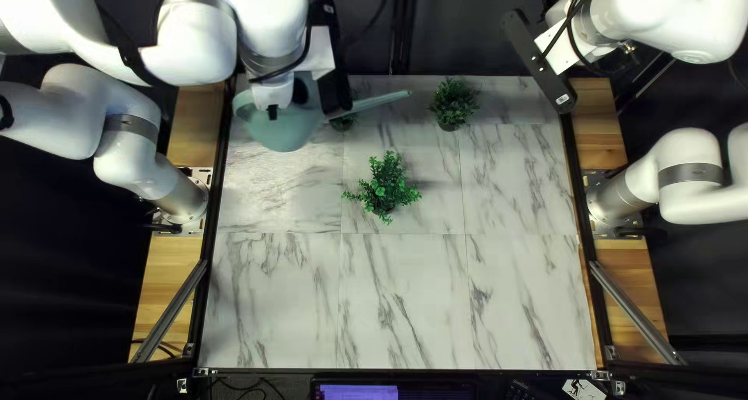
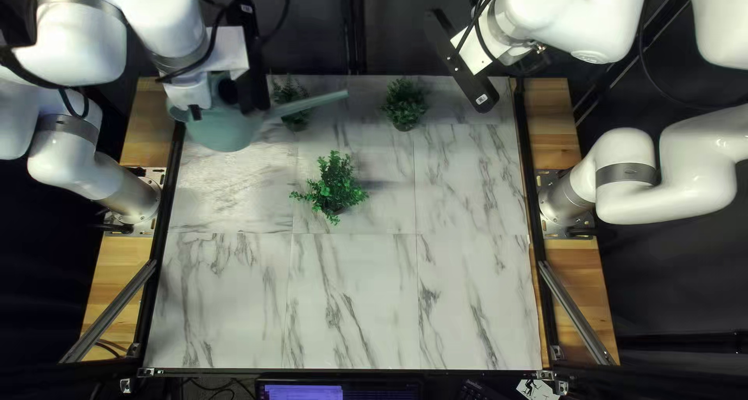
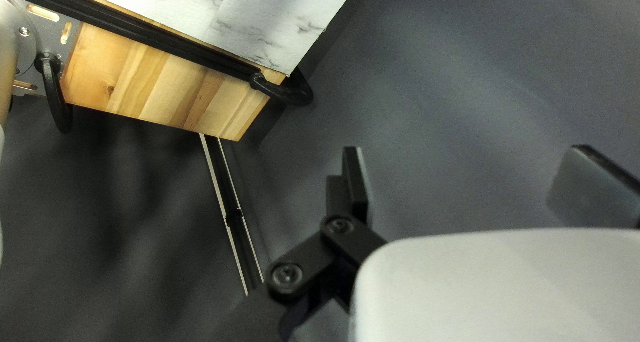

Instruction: Lift water spout off of table. Pick up water spout to simulate watering fake plants

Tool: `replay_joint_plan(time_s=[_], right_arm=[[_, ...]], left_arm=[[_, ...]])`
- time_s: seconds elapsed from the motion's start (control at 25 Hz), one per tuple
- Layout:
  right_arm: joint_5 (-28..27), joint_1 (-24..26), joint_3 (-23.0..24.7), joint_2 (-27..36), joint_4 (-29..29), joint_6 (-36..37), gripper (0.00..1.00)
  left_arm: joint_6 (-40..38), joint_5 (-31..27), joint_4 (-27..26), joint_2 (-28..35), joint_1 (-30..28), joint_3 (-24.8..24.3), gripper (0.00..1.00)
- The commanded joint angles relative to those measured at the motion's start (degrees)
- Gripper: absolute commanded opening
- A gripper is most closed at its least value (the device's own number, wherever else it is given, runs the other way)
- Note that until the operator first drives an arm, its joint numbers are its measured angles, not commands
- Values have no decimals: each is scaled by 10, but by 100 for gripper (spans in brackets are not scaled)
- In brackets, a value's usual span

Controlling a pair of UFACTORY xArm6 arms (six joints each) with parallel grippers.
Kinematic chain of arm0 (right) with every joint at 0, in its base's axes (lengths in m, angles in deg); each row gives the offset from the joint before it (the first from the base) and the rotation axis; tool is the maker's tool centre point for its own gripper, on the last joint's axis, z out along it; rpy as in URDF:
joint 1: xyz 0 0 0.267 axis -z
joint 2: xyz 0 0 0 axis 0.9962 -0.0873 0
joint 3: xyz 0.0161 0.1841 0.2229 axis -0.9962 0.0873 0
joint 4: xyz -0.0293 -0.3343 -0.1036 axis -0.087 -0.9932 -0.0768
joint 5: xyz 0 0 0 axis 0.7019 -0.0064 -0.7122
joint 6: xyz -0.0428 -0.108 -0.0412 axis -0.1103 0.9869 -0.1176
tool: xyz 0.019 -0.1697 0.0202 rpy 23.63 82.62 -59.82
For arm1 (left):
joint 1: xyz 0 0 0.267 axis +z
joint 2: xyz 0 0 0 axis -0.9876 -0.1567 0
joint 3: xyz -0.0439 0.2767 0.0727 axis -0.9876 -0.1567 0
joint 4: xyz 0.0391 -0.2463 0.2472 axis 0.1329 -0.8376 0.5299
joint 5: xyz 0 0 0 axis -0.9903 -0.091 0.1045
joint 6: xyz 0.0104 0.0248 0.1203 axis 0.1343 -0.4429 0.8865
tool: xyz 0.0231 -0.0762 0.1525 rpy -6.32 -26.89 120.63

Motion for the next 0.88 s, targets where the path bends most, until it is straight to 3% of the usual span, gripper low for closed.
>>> replay_joint_plan(time_s=[0.04,0.36,0.88], right_arm=[[0,0,0,0,0,0,100],[0,0,0,0,0,0,100],[0,0,0,0,0,0,100]], left_arm=[[-13,25,4,-16,0,-15,0],[-17,-6,14,-74,4,46,0],[-6,30,0,-160,11,104,0]])
